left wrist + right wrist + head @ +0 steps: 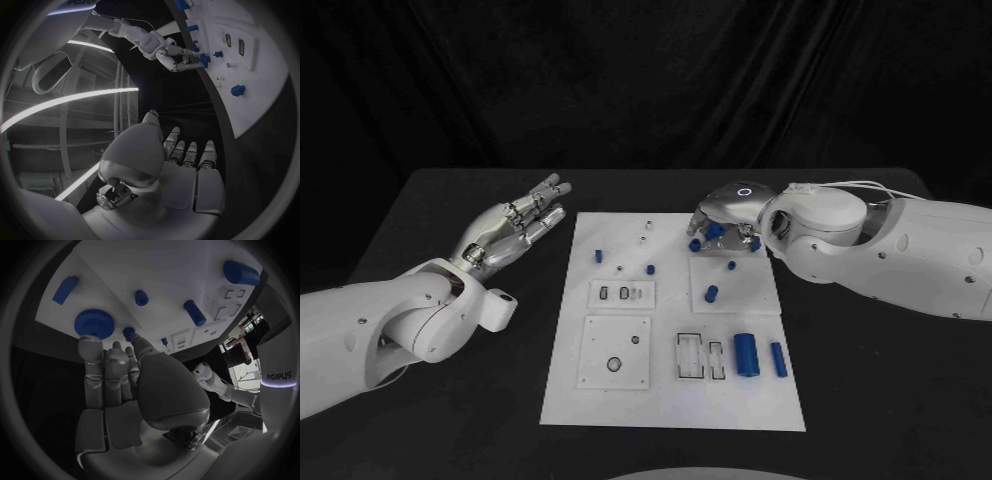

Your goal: Assemble the parts on the task board

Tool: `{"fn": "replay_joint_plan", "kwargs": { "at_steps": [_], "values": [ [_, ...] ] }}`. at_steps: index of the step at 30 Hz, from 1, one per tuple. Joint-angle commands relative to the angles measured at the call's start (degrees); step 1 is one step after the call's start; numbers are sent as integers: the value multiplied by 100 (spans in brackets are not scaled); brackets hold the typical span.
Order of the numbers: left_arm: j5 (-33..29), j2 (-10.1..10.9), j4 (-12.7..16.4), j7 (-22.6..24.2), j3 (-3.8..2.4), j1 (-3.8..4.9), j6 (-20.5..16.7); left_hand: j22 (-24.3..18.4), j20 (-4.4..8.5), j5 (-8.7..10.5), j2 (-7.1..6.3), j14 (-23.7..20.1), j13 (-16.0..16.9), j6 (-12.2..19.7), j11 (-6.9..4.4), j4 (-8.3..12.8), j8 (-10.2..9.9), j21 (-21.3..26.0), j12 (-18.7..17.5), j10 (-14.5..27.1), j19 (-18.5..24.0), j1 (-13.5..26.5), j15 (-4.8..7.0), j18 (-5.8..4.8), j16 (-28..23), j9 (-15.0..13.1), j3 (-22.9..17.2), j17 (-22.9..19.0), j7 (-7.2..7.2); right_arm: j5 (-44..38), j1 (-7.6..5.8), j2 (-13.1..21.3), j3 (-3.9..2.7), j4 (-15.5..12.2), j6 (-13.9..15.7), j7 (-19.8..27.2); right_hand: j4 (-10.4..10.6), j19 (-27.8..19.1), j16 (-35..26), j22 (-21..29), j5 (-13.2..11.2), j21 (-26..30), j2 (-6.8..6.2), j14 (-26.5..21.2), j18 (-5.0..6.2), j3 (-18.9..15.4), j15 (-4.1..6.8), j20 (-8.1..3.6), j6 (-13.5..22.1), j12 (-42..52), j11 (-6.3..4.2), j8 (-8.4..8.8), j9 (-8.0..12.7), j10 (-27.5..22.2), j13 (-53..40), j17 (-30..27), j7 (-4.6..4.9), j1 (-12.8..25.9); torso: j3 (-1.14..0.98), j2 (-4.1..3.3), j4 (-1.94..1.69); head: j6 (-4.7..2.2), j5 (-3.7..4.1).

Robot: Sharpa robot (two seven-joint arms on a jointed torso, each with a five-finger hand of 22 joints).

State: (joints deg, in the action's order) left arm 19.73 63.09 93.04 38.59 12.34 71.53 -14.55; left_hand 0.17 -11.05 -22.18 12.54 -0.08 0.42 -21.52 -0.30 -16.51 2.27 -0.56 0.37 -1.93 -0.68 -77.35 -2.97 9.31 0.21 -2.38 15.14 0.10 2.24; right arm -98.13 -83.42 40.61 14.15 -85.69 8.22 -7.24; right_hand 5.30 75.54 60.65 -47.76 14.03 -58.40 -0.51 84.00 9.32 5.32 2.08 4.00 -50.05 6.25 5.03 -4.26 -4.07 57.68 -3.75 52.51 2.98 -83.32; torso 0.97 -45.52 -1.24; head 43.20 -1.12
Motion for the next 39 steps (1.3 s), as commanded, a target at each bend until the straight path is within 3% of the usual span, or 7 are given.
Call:
{"fn": "replay_joint_plan", "kwargs": {
  "at_steps": [1, 5, 15, 24, 30, 34, 39],
  "values": [
    [34, -2, 2, 764, -6, 18, 71, -4, 0, -11, 17, 8, 4, -28, 45, -25, 24, 38, 7, -11, 50, -14, 3, 86, -21, -4, 18, -10, 12, -52, 25, -32, -4, 43, 185, 77, 39, -22, 55, -62, -80, -51, -28, 117, -119, 16, -49, 24, -53, -34, -3, -23, 0, 66, 2, 33, 10, 19, -1, -2, 4, 12, -18],
    [34, -9, -11, 757, -6, 18, 85, -5, 0, -7, 18, 8, 3, -19, 44, -25, 23, 38, 6, -7, 50, -12, 4, 86, -21, -2, 19, -10, 12, -52, 40, -70, -4, 86, 206, 104, 67, -14, 113, -130, -114, -101, -27, 124, -127, 33, -63, 36, -81, -44, -2, -27, -1, 87, 2, 85, 19, 35, -4, -4, -9, 18, -9],
    [34, -43, -34, 738, -6, 19, 130, -3, -5, -5, 22, 8, 3, -16, 44, -25, 21, 36, 5, -5, 48, -8, -1, 86, -21, -2, 20, -10, 13, -52, 92, -140, -4, 178, 187, 136, 124, -19, 281, -314, -132, -230, -27, 135, -138, 144, -50, 39, -333, -84, -7, -105, -25, 159, 6, 217, 112, 6, -4, 0, 6, 41, -44],
    [34, -61, -55, 722, -6, 19, 171, 0, -17, -24, 33, 8, 2, -16, 45, -20, 19, 33, 4, 2, 44, -9, -23, 88, -21, -1, 16, -10, 15, -52, 139, -211, -4, 329, 135, 176, 136, -2, 352, -429, -134, -312, -35, 139, -155, 189, -39, 35, -381, -87, -16, -109, -21, 207, 3, 287, 117, -17, -3, 1, -1, 62, -52],
    [34, -88, -79, 714, -6, 19, 199, 1, -25, -28, 38, 8, 1, -38, 48, -19, 21, 31, 3, 7, 43, -10, -39, 90, -21, -3, 14, -10, 19, -52, 180, -254, -4, 420, 61, 193, 159, -4, 413, -595, -58, -421, -45, 123, -178, 330, -30, 30, -561, -92, -38, -155, -33, 346, 7, 329, 178, -89, 0, 0, -4, 71, -72],
    [34, -105, -90, 712, -5, 19, 215, 2, -37, -40, 45, 8, 0, -52, 53, -16, 23, 29, 3, 10, 40, -14, -58, 91, -21, -5, 10, -10, 24, -52, 211, -268, -4, 459, 89, 253, 178, 18, 466, -747, -15, -526, -58, 120, -203, 443, -27, 30, -635, -84, -64, -161, -31, 481, 6, 377, 207, -130, -4, 1, 7, 101, -183],
    [34, -120, -120, 711, -5, 19, 231, 3, -46, -49, 51, 8, 0, -71, 57, -15, 26, 28, 3, 11, 39, -17, -70, 93, -21, -7, 7, -10, 28, -52, 229, -262, -5, 472, 259, 360, 114, 97, 619, -1107, -12, -786, -36, 134, -259, 814, 57, -36, -937, -43, -175, -258, -65, 894, 5, 538, 325, -334, 0, 5, -4, 108, -200]
  ]
}}
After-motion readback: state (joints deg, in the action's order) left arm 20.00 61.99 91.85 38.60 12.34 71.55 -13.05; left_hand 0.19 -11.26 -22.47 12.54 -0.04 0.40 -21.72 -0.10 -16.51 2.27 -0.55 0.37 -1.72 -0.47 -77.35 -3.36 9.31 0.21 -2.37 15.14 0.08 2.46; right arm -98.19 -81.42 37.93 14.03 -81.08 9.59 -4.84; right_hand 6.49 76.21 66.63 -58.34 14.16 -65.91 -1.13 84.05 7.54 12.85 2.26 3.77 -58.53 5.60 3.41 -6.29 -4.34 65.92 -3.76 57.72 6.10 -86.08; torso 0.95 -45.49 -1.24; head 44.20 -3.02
